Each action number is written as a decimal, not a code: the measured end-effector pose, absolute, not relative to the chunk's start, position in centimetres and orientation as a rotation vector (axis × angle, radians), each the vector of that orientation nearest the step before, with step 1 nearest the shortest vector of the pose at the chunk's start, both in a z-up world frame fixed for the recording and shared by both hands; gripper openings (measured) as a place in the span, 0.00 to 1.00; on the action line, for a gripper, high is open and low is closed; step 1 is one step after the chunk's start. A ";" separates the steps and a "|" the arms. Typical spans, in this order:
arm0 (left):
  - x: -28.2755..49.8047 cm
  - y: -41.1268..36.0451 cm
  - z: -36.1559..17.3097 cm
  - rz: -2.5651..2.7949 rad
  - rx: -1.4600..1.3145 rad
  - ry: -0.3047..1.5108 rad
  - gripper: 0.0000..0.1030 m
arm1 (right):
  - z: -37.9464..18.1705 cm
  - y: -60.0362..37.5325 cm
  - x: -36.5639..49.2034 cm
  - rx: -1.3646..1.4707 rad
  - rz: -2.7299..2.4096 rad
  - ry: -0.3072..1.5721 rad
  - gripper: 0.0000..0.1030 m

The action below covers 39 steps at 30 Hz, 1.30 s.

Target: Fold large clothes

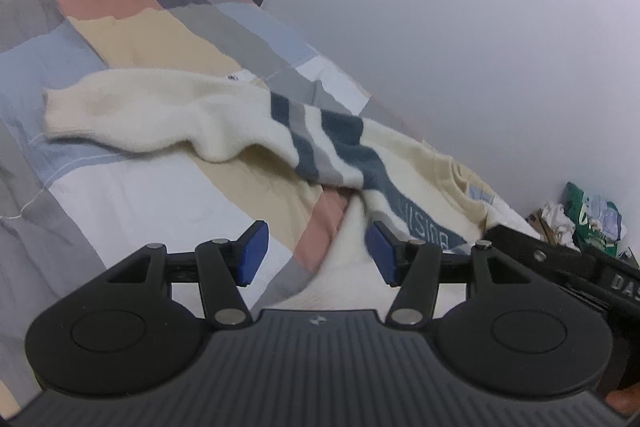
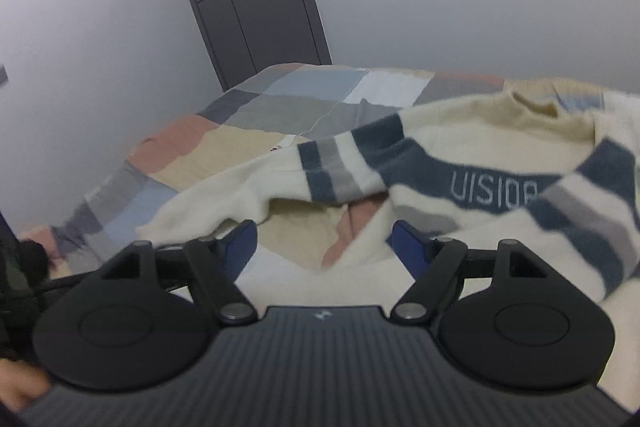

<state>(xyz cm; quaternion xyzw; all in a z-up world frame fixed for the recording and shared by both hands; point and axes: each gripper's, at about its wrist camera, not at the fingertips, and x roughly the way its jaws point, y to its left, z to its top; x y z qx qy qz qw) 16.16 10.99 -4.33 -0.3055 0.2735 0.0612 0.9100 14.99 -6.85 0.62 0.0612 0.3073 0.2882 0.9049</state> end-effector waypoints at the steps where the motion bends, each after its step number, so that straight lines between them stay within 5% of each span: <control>1: 16.0 10.9 -4.2 0.123 -0.630 0.554 0.60 | 0.6 -7.5 14.9 0.139 0.599 0.641 0.74; 39: 23.6 -0.4 -11.9 0.072 -0.331 0.838 0.60 | -14.3 -23.4 24.9 0.205 0.426 0.729 0.72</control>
